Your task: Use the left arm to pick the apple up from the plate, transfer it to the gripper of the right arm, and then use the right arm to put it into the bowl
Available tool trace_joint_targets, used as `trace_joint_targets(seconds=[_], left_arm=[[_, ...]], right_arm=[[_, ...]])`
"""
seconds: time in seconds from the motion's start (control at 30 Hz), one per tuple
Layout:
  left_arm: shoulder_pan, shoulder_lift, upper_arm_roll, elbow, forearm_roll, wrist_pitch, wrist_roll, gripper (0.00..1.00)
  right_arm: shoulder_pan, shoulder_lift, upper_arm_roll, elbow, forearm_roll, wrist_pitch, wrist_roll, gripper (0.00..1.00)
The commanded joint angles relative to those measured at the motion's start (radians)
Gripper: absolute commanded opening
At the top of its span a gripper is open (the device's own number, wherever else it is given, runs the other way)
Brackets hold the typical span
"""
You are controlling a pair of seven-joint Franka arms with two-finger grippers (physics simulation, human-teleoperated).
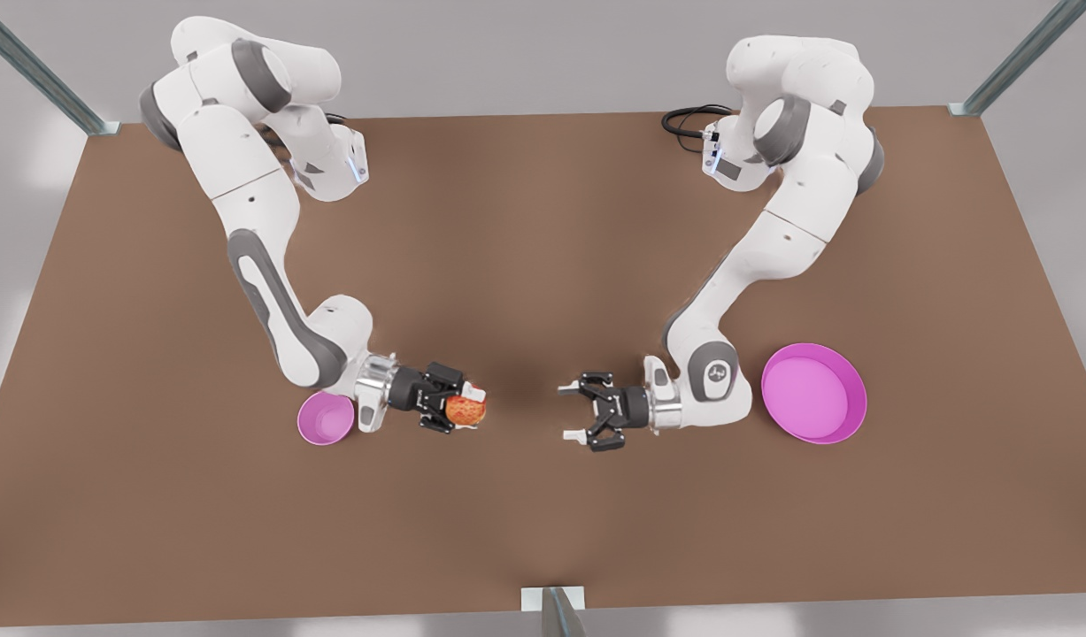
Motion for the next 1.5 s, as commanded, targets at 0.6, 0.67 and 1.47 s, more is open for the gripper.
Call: trace_joint_targets(seconds=[0.6,0.67,1.47], left_arm=[[-0.016,-0.784,0.462,-0.213,1.486,-0.366,-2.609,1.00],[-0.015,-0.777,0.462,-0.200,1.484,-0.368,-2.609,1.00],[-0.007,-0.775,0.463,-0.202,1.484,-0.375,-2.607,1.00]], right_arm=[[-0.268,0.011,-0.084,0.174,-1.496,-0.131,0.387,0.67],[-0.262,0.014,-0.085,0.165,-1.551,-0.131,0.387,0.67],[-0.206,-0.157,-0.070,0.601,-1.881,-0.441,0.945,1.00]])
